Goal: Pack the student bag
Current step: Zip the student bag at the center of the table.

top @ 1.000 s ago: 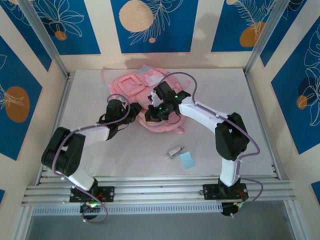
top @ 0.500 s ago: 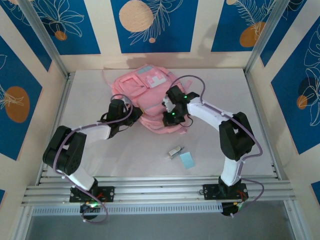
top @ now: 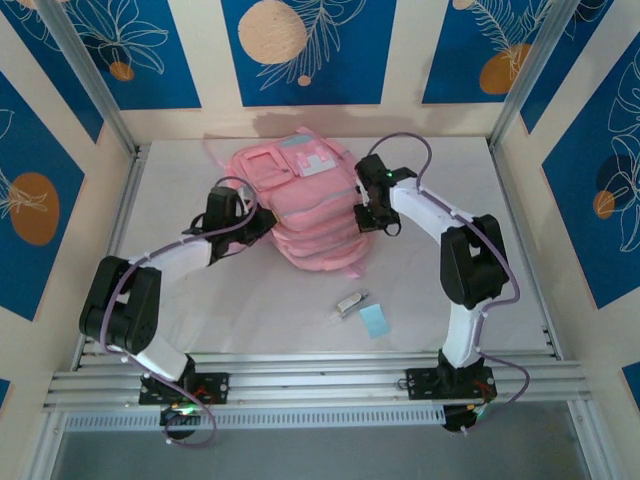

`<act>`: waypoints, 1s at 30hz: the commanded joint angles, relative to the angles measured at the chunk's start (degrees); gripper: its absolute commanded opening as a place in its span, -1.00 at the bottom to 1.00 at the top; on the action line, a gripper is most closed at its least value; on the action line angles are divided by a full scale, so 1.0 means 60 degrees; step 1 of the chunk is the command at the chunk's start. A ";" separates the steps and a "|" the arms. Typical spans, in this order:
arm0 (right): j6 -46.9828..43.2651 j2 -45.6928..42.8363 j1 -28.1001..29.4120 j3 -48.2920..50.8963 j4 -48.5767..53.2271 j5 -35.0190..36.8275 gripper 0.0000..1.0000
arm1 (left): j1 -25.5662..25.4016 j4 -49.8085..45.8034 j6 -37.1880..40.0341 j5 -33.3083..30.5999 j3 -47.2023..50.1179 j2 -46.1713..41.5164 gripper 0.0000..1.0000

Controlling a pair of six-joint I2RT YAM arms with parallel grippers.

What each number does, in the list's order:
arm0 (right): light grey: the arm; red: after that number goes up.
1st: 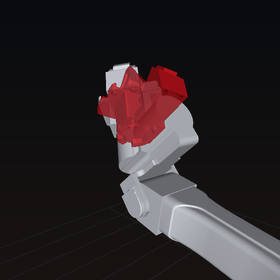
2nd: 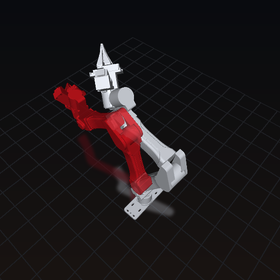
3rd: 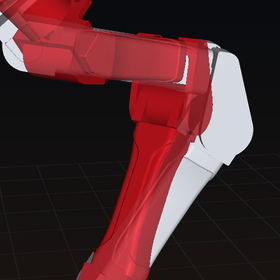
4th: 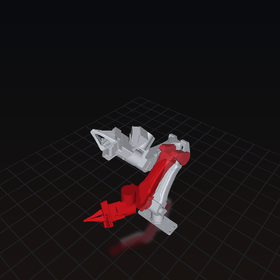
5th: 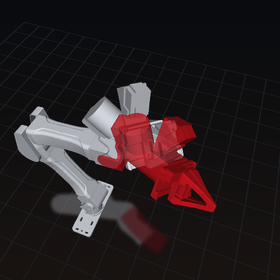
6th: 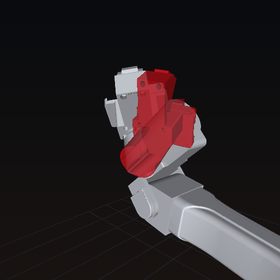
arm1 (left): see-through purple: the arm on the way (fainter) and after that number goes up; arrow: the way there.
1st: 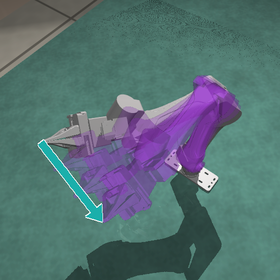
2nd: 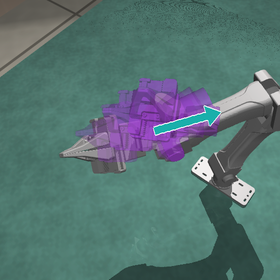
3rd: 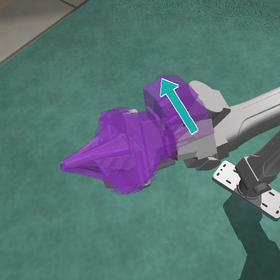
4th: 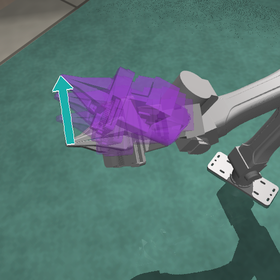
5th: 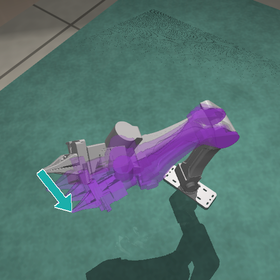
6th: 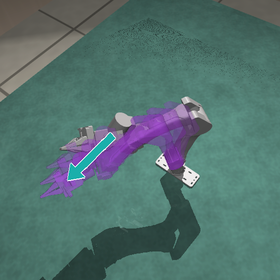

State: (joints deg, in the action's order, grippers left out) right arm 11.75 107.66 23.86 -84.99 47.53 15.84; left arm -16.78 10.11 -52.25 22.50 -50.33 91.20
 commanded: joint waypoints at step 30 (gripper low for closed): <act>0.3684 0.0297 0.3032 0.0270 -0.5414 -0.7546 -1.00 | 0.0525 0.1046 -0.1876 -0.1139 0.1095 -0.1236 0.85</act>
State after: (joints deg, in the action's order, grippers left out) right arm 34.61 112.71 39.88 -83.96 17.06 -22.85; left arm -12.84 10.00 -59.72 15.79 -43.42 82.08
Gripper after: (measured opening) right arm 0.102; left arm 0.932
